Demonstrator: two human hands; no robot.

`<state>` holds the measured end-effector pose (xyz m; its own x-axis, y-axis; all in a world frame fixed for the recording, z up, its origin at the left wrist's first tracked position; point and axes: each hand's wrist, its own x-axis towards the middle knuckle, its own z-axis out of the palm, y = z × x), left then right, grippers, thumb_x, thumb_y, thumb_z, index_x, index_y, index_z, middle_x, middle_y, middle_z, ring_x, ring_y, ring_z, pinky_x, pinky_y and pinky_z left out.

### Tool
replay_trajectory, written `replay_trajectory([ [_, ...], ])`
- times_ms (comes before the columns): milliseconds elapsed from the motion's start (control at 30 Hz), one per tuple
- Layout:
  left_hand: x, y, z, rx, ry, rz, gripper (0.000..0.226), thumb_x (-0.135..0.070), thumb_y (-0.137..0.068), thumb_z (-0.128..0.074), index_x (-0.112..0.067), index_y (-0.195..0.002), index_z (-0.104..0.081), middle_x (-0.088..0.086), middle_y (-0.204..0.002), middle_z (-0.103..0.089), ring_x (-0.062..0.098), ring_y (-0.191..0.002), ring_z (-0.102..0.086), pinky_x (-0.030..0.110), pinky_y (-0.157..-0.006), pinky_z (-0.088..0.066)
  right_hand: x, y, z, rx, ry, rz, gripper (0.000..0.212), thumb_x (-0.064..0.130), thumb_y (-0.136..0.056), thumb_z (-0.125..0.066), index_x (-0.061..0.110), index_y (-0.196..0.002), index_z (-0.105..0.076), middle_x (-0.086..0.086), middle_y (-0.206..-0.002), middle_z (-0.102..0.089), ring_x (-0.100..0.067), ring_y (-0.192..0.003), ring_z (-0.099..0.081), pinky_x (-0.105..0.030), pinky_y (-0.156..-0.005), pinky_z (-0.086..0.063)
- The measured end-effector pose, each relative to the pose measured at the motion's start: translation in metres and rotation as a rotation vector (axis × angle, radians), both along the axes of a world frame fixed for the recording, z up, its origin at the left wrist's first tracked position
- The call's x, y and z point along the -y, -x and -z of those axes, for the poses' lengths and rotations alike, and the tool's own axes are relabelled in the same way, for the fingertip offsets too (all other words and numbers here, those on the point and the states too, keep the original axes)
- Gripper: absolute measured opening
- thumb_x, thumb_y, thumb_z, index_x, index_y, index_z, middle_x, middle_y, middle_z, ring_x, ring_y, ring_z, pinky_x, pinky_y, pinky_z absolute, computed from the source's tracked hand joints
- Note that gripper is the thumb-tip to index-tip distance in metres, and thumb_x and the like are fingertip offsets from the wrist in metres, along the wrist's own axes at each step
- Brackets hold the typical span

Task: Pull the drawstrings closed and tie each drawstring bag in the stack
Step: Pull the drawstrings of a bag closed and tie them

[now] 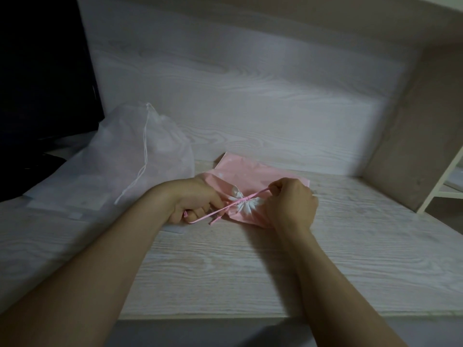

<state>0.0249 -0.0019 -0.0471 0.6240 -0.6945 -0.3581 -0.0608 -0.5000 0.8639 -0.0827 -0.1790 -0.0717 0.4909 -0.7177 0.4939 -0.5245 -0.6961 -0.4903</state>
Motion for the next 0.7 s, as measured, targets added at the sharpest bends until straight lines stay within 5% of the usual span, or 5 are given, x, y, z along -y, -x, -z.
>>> replay_trajectory([
  [200, 0.007, -0.003, 0.008, 0.169, 0.213, -0.086, 0.017, -0.01, -0.094, -0.069, 0.006, -0.092, -0.073, 0.003, -0.055, -0.049, 0.013, -0.042, -0.028, 0.02, -0.044, -0.018, 0.006, 0.004, 0.001, 0.052, -0.007, -0.042, 0.023, 0.018, -0.091, -0.057, 0.021, -0.106, -0.074, -0.014, -0.101, -0.074, -0.041, -0.095, -0.067, -0.04, -0.079, -0.051],
  [333, 0.013, -0.002, 0.016, 0.563, 0.389, -0.156, 0.006, -0.019, -0.086, -0.081, -0.02, -0.088, -0.076, -0.006, -0.083, -0.078, 0.008, -0.054, -0.057, 0.024, -0.049, -0.042, -0.008, 0.007, -0.003, 0.031, 0.095, -0.027, 0.038, 0.037, -0.099, -0.046, 0.022, -0.132, -0.056, -0.017, -0.102, -0.071, -0.041, -0.096, -0.066, -0.04, -0.074, -0.042],
  [467, 0.015, -0.006, 0.029, 1.067, 0.411, -0.175, 0.029, -0.001, -0.078, -0.069, -0.024, -0.094, -0.066, -0.005, -0.088, -0.064, 0.01, -0.071, -0.06, 0.029, -0.072, -0.05, -0.027, 0.019, -0.01, -0.115, 0.232, -0.092, 0.049, 0.055, -0.091, -0.047, 0.016, -0.115, -0.063, -0.017, -0.099, -0.071, -0.04, -0.095, -0.066, -0.04, -0.079, -0.047],
  [567, 0.013, -0.007, 0.035, 1.093, 0.376, -0.117, 0.051, 0.009, -0.075, -0.059, -0.021, -0.116, -0.064, -0.001, -0.112, -0.056, 0.013, -0.093, -0.059, 0.032, -0.088, -0.051, -0.037, 0.023, 0.0, -0.22, 0.269, -0.159, 0.068, 0.074, -0.076, -0.032, 0.019, -0.096, -0.069, -0.007, -0.093, -0.071, -0.033, -0.093, -0.066, -0.037, -0.084, -0.047],
  [700, 0.012, -0.004, 0.038, 1.048, 0.291, -0.096, 0.078, 0.009, -0.07, -0.078, -0.015, -0.142, -0.059, 0.009, -0.137, -0.049, 0.03, -0.124, -0.052, 0.039, -0.108, -0.046, -0.035, 0.026, 0.007, -0.306, 0.241, -0.142, 0.075, 0.075, -0.07, -0.019, 0.022, -0.09, -0.068, -0.002, -0.093, -0.07, -0.034, -0.098, -0.062, -0.039, -0.08, -0.039],
])
